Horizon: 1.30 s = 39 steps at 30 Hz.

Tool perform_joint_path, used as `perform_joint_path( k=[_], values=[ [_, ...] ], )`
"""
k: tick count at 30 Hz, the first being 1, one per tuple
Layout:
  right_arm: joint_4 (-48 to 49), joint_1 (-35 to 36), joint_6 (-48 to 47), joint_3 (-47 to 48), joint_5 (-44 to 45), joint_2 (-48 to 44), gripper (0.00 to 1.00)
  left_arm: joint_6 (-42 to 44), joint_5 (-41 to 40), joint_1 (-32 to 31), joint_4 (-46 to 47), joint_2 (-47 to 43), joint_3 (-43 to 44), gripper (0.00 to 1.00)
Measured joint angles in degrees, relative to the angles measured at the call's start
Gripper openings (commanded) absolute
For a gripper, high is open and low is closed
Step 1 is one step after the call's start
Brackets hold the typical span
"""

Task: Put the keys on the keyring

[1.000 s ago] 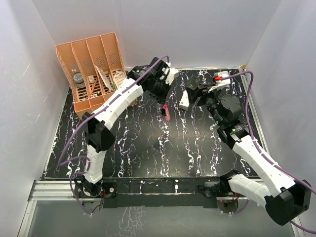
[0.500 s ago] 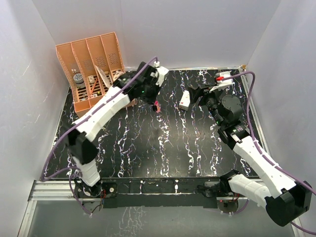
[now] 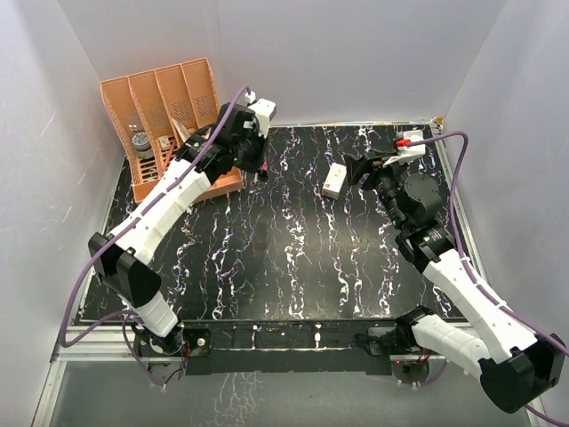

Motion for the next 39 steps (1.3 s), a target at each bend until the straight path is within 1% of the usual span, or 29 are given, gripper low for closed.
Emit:
perform_joint_path(
  k=[3, 5, 6, 10, 12, 14, 19, 22, 25, 31, 39],
  values=[
    [-0.4, 0.0, 0.0, 0.0, 0.1, 0.0, 0.61, -0.2, -1.8, 0.1, -1.0, 1.7, -1.4, 0.0],
    [-0.4, 0.0, 0.0, 0.0, 0.2, 0.0, 0.61, -0.3, 0.1, 0.1, -0.9, 1.9, -2.1, 0.0],
    [-0.4, 0.0, 0.0, 0.0, 0.4, 0.0, 0.61, -0.4, 1.7, 0.1, -0.6, 1.9, -2.1, 0.0],
    [-0.4, 0.0, 0.0, 0.0, 0.8, 0.0, 0.61, -1.5, 12.9, 0.1, 4.8, 1.6, -3.3, 0.0],
    [-0.4, 0.0, 0.0, 0.0, 0.9, 0.0, 0.61, -1.9, 16.1, 0.1, 6.7, 1.4, -4.4, 0.0],
    [-0.4, 0.0, 0.0, 0.0, 0.9, 0.0, 0.61, -2.0, 15.5, -0.2, 6.5, 1.4, -4.7, 0.0],
    [-0.4, 0.0, 0.0, 0.0, 0.9, 0.0, 0.61, -2.0, 9.4, 0.7, 5.1, 1.4, -5.0, 0.0],
    [-0.4, 0.0, 0.0, 0.0, 0.9, 0.0, 0.61, -2.3, 9.2, 1.9, 5.3, 1.4, -6.4, 0.0],
    [-0.4, 0.0, 0.0, 0.0, 0.9, 0.0, 0.61, -2.9, 10.9, 2.4, 5.9, 1.6, -7.3, 0.0],
    [-0.5, 0.0, 0.1, 0.0, 1.9, 0.0, 0.61, -5.0, 16.9, 1.3, 10.2, 1.9, -11.6, 0.0],
    [-0.8, 0.0, 0.4, 0.0, 3.6, -1.9, 0.63, -8.7, 21.4, -4.8, 17.2, 6.6, -15.1, 0.0]
  ],
)
